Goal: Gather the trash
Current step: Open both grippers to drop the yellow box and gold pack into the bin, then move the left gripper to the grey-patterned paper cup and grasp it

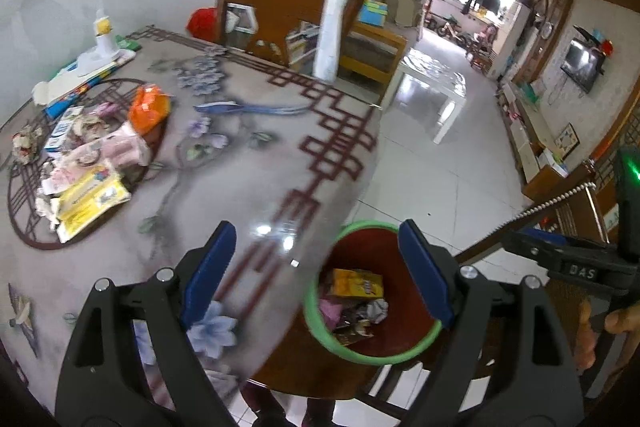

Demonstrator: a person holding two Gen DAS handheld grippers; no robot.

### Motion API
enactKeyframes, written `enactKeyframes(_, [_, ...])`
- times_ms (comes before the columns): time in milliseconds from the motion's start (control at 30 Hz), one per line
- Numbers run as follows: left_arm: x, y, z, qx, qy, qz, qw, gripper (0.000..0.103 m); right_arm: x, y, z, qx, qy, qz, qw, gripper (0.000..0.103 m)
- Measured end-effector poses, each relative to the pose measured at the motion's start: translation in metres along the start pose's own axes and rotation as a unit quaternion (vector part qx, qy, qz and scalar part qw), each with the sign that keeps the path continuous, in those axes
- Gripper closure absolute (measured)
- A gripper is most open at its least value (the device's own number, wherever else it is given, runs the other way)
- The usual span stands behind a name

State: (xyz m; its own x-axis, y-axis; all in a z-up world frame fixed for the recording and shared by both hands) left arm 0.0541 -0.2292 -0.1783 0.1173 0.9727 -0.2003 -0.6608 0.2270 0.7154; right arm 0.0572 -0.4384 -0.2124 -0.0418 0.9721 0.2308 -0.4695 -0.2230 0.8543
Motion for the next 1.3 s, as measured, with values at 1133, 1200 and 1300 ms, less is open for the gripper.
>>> enactKeyframes(1133, [0.382, -0.007, -0.004, 0.072, 0.172, 0.17, 0.9677, 0.033, 0.216, -0.094, 0.009, 0.062, -0.007, 0.061, 0.996, 0.041])
enactKeyframes(1200, [0.387, -0.018, -0.013, 0.092, 0.174, 0.171, 0.9654, 0.037, 0.213, -0.099, 0.005, 0.072, -0.017, 0.053, 0.996, 0.041])
enactKeyframes(1300, [0.393, -0.032, -0.019, 0.105, 0.187, 0.16, 0.9635, 0.039, 0.209, -0.104, 0.006, 0.076, -0.032, 0.048, 0.995, 0.041])
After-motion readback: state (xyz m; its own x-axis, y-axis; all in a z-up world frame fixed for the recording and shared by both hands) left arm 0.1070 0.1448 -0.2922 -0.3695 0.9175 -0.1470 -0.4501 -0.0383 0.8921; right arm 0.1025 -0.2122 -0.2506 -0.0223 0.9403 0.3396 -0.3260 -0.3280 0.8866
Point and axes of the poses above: each gripper's, at about its wrist camera, not at the fingertips, and y roughly against the way its jaws point, x to its left, z to its top, the point moved 9 cm from there along -y, roughly the way its jaws point, and after that the axes turned 1 degree about -z, right-handed, at the moved point
